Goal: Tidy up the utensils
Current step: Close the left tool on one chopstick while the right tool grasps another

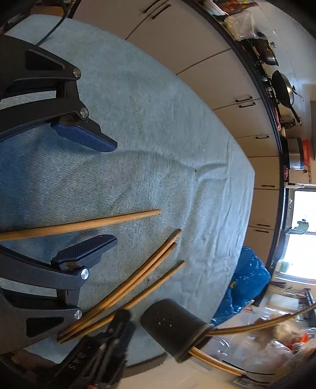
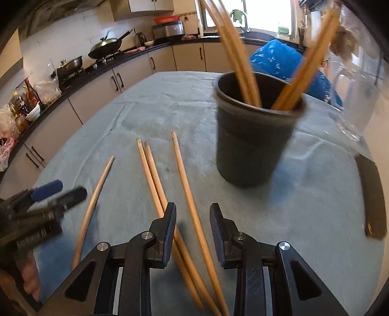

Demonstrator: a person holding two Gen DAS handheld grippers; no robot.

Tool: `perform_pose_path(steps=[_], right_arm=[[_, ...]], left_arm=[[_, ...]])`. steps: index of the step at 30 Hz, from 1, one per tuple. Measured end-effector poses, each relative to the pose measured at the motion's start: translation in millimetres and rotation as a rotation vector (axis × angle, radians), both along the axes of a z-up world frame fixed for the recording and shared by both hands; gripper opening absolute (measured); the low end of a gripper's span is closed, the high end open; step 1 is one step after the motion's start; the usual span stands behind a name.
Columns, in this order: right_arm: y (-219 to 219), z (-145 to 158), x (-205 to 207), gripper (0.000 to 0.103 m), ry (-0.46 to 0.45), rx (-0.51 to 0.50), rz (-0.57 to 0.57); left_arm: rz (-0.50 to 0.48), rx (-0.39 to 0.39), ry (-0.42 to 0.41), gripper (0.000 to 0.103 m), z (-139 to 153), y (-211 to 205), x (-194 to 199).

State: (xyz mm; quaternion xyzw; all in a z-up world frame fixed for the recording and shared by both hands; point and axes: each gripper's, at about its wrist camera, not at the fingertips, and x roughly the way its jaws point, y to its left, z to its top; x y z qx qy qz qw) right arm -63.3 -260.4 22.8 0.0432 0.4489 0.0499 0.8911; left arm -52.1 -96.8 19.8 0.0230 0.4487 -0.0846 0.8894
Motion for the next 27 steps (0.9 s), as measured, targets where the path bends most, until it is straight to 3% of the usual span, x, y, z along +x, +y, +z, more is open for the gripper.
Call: perform_pose_path(steps=[11, 19, 22, 24, 26, 27], right_arm=[[29, -13, 70, 0.030, 0.056, -0.112, -0.014], [34, -11, 102, 0.029, 0.120, -0.103, -0.061], [39, -10, 98, 0.020, 0.111, -0.115, -0.056], [44, -11, 96, 0.012, 0.108, -0.117, -0.048], [46, -11, 91, 0.011, 0.105, -0.119, -0.044], [46, -11, 88, 0.011, 0.101, -0.118, -0.043]], left_arm=[[-0.023, 0.035, 0.040, 0.068, -13, -6, 19], [-0.036, 0.036, 0.056, 0.065, -12, -7, 33], [-0.040, 0.052, 0.037, 0.063, -13, -8, 30], [-0.052, 0.058, 0.005, 0.032, -13, -10, 26], [-0.063, 0.064, 0.000, 0.008, -12, -11, 25], [-0.062, 0.056, 0.005, 0.006, -11, -10, 25]])
